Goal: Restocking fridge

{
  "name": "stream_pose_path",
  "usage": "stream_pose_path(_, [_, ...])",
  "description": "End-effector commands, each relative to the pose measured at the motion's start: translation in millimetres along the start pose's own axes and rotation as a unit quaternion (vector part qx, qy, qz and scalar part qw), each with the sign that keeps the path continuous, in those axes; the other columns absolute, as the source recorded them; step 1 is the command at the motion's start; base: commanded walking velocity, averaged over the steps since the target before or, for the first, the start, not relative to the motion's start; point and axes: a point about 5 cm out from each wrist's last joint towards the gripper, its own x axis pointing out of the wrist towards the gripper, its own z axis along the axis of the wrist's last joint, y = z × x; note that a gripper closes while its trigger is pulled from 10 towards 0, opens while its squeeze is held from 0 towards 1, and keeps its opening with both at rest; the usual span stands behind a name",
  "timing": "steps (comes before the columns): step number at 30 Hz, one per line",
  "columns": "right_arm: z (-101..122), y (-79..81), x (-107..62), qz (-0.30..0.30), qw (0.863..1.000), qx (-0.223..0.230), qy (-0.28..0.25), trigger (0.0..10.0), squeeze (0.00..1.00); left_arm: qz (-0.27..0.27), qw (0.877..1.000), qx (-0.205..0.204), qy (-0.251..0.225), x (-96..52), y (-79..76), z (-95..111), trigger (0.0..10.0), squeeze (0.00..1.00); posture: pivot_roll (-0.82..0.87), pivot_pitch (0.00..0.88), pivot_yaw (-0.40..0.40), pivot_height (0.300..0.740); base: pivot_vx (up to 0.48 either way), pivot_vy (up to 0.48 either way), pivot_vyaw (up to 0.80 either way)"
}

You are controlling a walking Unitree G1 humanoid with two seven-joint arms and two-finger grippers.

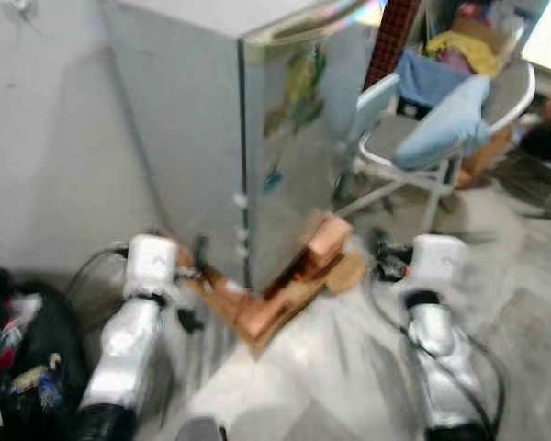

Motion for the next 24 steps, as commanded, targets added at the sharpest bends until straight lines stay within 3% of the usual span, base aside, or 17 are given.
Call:
stream_pose_path(1, [-1.0, -13.1, -1.8, -0.020, 1.000, -0.011, 0.004, 10.0, 0.00, -0.008, 1.000, -0.011, -0.002, 0.7, -8.6, 1.3, 10.0, 0.00, -0.01, 0.020, -0.031, 0.740, 0.000, 0.480, -0.45])
stream_pose_path(3, [-1.1, -13.1, -2.1, -0.019, 1.000, -0.014, 0.004, 10.0, 0.00, -0.017, 1.000, -0.007, -0.016, -1.8, -8.4, 2.6, 10.0, 0.00, -0.01, 0.021, -0.031, 0.740, 0.000, 0.480, -0.45])
stream_pose_path(9, [-2.2, -14.0, -2.9, -0.024, 1.000, -0.011, 0.006, 10.0, 0.00, -0.013, 1.000, -0.009, -0.015, -5.5, -5.6, 1.0, 10.0, 0.00, -0.01, 0.022, -0.029, 0.740, 0.000, 0.000, -0.63])
stream_pose_path(18, [-4.2, -12.8, -6.3, -0.025, 1.000, -0.011, 0.013, 10.0, 0.00, -0.005, 1.000, -0.007, -0.016, -8.4, -3.4, 1.4, 10.0, 0.00, 0.00, 0.033, -0.029, 0.740, 0.000, 0.000, -0.05])
stream_pose_path(24, [-2.5, -11.4, -5.9, -0.021, 1.000, -0.010, 0.011, 10.0, 0.00, -0.002, 1.000, -0.007, -0.016, -5.2, 0.5, 2.9, 10.0, 0.00, -0.01, 0.041, -0.029, 0.740, 0.000, 0.260, -0.80])
